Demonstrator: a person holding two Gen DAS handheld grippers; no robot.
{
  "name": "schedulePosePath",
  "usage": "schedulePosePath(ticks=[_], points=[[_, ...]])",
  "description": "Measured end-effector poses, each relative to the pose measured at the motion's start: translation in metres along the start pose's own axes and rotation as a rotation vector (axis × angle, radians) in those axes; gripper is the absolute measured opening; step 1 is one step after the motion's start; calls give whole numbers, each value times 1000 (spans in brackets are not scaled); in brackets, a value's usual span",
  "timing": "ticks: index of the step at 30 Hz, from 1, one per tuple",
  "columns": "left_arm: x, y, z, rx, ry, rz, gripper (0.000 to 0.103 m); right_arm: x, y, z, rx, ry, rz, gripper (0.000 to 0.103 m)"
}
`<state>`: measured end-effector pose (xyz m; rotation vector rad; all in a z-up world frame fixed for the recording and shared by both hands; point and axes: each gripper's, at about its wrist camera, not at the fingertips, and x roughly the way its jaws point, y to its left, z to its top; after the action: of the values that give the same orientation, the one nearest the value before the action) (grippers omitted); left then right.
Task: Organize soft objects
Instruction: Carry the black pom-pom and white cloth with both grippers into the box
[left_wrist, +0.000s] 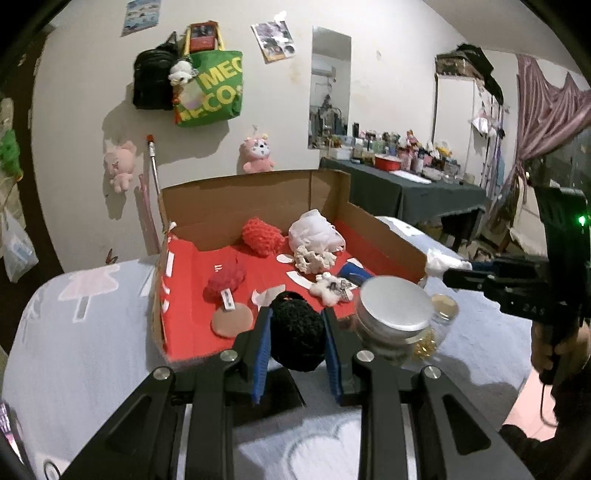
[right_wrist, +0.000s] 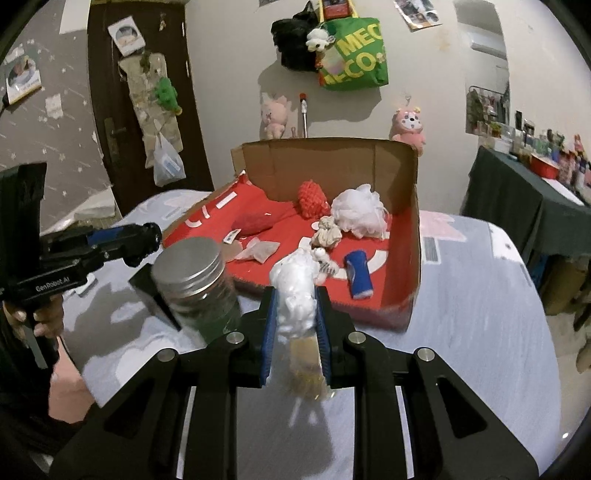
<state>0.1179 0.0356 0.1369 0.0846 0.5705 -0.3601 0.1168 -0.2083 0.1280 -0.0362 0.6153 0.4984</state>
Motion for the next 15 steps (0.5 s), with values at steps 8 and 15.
schedulePosePath(ticks=[8, 15], points=[[53, 7, 34, 108, 117, -25, 28, 56, -17, 42, -55, 128, -56, 19], [105, 12, 57, 161, 223, -51, 28, 118, -33, 67, -78, 281, -126, 19]])
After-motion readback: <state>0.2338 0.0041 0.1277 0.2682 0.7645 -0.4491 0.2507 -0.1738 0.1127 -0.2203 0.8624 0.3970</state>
